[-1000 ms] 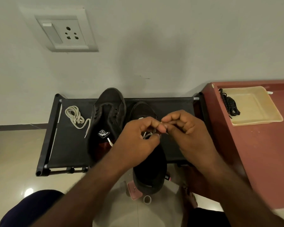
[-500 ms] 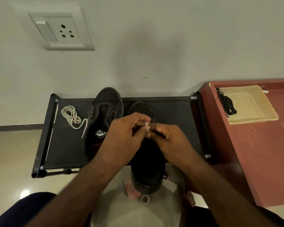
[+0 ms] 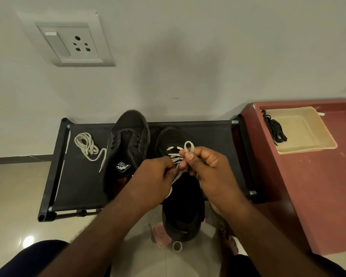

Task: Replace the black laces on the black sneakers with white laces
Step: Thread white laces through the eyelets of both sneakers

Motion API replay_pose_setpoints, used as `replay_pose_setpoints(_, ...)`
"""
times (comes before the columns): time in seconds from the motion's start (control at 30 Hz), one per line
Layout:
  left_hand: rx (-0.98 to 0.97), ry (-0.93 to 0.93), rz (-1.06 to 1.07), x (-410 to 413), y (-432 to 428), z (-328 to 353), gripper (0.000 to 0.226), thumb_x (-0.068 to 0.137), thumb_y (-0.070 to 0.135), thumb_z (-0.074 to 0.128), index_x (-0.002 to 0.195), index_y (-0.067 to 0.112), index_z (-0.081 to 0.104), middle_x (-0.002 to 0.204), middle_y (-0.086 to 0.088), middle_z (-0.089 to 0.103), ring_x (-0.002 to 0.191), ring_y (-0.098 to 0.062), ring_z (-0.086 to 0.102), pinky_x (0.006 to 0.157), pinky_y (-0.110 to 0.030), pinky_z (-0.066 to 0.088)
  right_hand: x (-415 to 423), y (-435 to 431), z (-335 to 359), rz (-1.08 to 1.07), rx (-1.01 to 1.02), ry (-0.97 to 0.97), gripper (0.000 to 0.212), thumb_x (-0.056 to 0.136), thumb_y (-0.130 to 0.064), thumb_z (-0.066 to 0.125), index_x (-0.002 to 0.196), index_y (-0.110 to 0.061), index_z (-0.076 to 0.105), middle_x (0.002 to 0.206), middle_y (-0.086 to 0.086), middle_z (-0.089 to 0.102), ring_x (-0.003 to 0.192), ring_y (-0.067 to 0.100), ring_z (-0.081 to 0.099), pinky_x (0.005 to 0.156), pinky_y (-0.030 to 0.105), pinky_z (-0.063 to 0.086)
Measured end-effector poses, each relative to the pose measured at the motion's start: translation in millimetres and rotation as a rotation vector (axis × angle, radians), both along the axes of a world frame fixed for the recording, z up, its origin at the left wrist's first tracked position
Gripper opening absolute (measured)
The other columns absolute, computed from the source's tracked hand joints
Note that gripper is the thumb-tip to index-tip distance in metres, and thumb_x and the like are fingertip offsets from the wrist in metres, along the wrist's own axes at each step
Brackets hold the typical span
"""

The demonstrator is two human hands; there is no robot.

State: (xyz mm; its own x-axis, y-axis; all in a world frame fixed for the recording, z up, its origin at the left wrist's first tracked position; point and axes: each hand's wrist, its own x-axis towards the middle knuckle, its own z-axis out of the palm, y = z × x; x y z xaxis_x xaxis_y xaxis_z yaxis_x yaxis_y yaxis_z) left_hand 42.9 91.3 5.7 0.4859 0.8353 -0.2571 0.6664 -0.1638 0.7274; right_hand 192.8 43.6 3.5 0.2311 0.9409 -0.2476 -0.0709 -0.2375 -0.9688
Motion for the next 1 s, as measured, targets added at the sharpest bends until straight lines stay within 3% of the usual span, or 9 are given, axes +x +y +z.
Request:
replay_pose_setpoints(0.1, -0.148, -0.068, -0.004, -1, -1, 4, 0.009, 0.092, 0.027, 0.066, 0.1, 0.022, 0.065, 0.09, 0.007, 0.067, 0.083, -0.007, 0.064, 0.076, -0.026, 0.055, 1, 1, 0, -0.041, -0.058, 0.242, 0.019, 0.099, -0.011, 0.055, 0.097, -0.009, 0.074, 0.081, 0.007, 0.072, 0.08, 0.018, 0.066, 0.076, 0.028, 0.052)
replay_pose_setpoints(0.2, -0.158, -0.017, -0.001, -1, -2, 4, 0.014, 0.089, 0.027, 0.071, 0.1, 0.021, 0.063, 0.093, 0.006, 0.064, 0.085, -0.007, 0.062, 0.078, -0.025, 0.054, 1, 3, 2, -0.077, -0.115, 0.419, 0.019, 0.099, -0.012, 0.053, 0.099, -0.006, 0.071, 0.078, 0.007, 0.07, 0.075, 0.017, 0.068, 0.069, 0.025, 0.054)
replay_pose_setpoints(0.43, -0.171, -0.008, 0.056, 2, -2, 7, 0.005, 0.095, 0.018, 0.063, 0.09, 0.019, 0.063, 0.084, 0.005, 0.063, 0.077, -0.007, 0.059, 0.064, -0.012, 0.044, 4, 6, 2, -0.058, -0.155, 0.371, 0.022, 0.102, -0.014, 0.049, 0.101, -0.008, 0.07, 0.071, 0.0, 0.065, 0.065, 0.01, 0.06, 0.061, 0.024, 0.038)
replay_pose_setpoints(0.6, -0.003, 0.2, -0.018, 10, -5, 10, 0.009, 0.097, 0.016, 0.058, 0.096, 0.012, 0.066, 0.098, -0.004, 0.065, 0.092, -0.019, 0.061, 0.085, -0.036, 0.05, 2, 4, 5, 0.015, -0.14, 0.14, 0.024, 0.102, -0.009, 0.05, 0.094, -0.005, 0.072, 0.064, 0.006, 0.055, 0.055, 0.01, 0.049, 0.047, 0.015, 0.037)
replay_pose_setpoints(0.67, 0.067, 0.244, -0.04, 9, -6, 15, 0.011, 0.098, 0.022, 0.056, 0.099, 0.015, 0.064, 0.1, -0.002, 0.063, 0.094, -0.019, 0.06, 0.086, -0.036, 0.049, 4, 5, 5, 0.014, -0.127, 0.112, 0.024, 0.101, -0.008, 0.05, 0.092, -0.002, 0.071, 0.063, 0.005, 0.057, 0.059, 0.011, 0.054, 0.056, 0.016, 0.045)
replay_pose_setpoints(0.73, 0.077, 0.252, -0.074, 4, -4, 23, 0.012, 0.1, 0.026, 0.052, 0.1, 0.018, 0.06, 0.095, 0.0, 0.059, 0.092, -0.018, 0.059, 0.084, -0.032, 0.047, 6, 4, 1, 0.025, -0.068, 0.081, 0.024, 0.101, -0.01, 0.051, 0.09, -0.006, 0.072, 0.064, 0.004, 0.061, 0.068, 0.016, 0.061, 0.075, 0.023, 0.051)
replay_pose_setpoints(0.8, 0.095, 0.23, -0.129, -2, -1, 30, 0.01, 0.1, 0.022, 0.051, 0.101, 0.019, 0.06, 0.093, 0.003, 0.057, 0.09, -0.016, 0.057, 0.081, -0.027, 0.043, 7, 1, -2, 0.066, 0.0, 0.042, 0.024, 0.101, -0.011, 0.052, 0.088, -0.011, 0.072, 0.065, 0.005, 0.063, 0.074, 0.022, 0.063, 0.087, 0.025, 0.049)
replay_pose_setpoints(0.93, 0.388, 0.035, -0.022, -6, 7, 28, 0.013, 0.095, 0.009, 0.058, 0.101, 0.012, 0.068, 0.092, 0.003, 0.059, 0.083, -0.013, 0.055, 0.078, -0.026, 0.044, 4, 0, -5, 0.203, 0.053, 0.068, 0.024, 0.101, -0.009, 0.05, 0.089, -0.004, 0.07, 0.066, 0.014, 0.061, 0.072, 0.014, 0.066, 0.079, 0.023, 0.048)
replay_pose_setpoints(1.0, 0.331, -0.073, 0.15, -3, 6, 21, 0.012, 0.095, 0.009, 0.059, 0.101, 0.014, 0.069, 0.09, 0.005, 0.064, 0.079, -0.008, 0.06, 0.075, -0.021, 0.048, 4, 0, -4, 0.214, 0.055, 0.172, 0.027, 0.102, -0.007, 0.048, 0.087, -0.009, 0.071, 0.064, 0.012, 0.059, 0.083, 0.026, 0.072, 0.083, 0.026, 0.049)
